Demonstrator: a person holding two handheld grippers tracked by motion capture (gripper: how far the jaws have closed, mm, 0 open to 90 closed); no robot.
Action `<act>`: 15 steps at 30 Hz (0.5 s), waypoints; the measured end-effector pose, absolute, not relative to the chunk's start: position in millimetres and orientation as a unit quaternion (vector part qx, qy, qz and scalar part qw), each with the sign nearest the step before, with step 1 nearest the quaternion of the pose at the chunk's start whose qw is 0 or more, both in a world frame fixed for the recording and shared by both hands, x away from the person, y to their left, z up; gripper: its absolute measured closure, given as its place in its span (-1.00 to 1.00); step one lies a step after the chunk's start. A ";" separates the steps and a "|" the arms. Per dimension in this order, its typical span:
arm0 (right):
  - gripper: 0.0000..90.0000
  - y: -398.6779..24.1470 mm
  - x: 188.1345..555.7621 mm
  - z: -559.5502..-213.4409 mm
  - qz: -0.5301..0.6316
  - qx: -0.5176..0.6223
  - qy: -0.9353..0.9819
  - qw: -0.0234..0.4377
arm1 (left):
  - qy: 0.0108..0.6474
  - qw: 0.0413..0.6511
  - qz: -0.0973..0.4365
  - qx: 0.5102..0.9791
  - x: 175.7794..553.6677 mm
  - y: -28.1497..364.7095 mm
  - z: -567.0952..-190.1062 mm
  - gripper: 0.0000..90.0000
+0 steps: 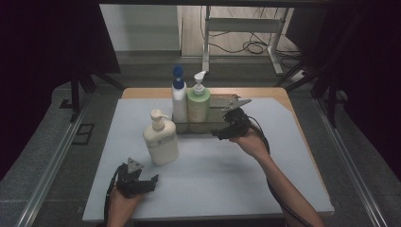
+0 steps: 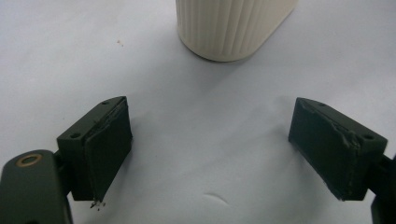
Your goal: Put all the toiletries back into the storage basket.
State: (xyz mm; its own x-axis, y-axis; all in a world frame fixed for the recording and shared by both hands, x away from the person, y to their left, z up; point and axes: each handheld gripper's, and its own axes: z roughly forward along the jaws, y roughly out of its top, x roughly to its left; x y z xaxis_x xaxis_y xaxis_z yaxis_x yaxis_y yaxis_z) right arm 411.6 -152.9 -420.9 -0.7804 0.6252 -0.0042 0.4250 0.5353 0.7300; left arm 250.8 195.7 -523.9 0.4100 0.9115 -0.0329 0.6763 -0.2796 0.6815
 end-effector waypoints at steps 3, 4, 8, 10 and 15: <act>-0.71 -154.0 403.4 -419.9 0.373 0.299 0.867 0.139 | 0.511 0.317 0.186 0.777 250.9 195.5 -524.0 -0.71; -0.72 -155.4 400.3 -419.6 0.377 0.297 0.866 0.141 | 0.511 0.317 0.186 0.777 251.0 195.4 -523.9 -0.71; -0.84 -159.8 390.3 -419.6 0.381 0.297 0.864 0.144 | 0.511 0.315 0.185 0.778 251.1 195.7 -523.6 -0.70; -0.93 -162.7 384.4 -420.5 0.381 0.295 0.864 0.145 | 0.510 0.314 0.185 0.779 251.2 195.7 -523.4 -0.71; -0.97 -172.7 371.2 -422.7 0.383 0.296 0.862 0.146 | 0.517 0.310 0.185 0.776 252.3 194.7 -521.9 -0.70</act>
